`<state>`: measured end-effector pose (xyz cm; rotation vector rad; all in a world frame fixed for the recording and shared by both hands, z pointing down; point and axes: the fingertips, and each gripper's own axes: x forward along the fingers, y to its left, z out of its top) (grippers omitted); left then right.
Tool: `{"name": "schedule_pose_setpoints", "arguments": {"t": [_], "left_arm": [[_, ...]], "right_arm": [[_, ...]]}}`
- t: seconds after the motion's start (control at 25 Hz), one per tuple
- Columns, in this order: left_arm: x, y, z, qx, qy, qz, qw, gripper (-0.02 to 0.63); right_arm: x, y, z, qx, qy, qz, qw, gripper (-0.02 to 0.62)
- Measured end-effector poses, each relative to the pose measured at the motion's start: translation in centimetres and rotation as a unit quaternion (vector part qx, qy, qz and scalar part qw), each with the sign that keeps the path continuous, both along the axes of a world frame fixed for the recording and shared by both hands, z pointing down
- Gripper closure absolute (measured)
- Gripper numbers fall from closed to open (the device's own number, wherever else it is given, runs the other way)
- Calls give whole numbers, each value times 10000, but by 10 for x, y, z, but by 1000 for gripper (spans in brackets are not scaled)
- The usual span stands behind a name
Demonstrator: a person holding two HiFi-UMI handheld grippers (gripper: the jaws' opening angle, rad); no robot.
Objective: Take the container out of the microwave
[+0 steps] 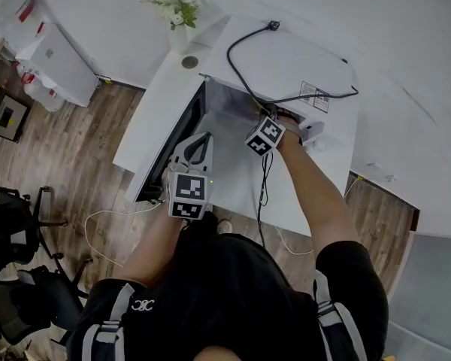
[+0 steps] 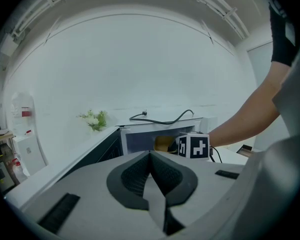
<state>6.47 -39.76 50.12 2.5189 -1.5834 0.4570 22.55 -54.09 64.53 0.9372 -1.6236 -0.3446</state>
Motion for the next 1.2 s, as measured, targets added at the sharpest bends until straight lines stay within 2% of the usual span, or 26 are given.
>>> {"name": "schedule_pose_setpoints", "arguments": {"t": [0.48,0.88,1.2], "left_arm": [[9,21,-7,79,18,-28,10000,592],[8,40,-11,117,46,-76,9999,592],[11,54,-10,105,52,-85,9999,592]], "right_arm": [[-14,46,-8,-769,-460,-354,9953,560],[-36,93,-33,-759,-570,-871,9917,569],[-46,138,-39,-992,-724,-1190,9853,574]]}}
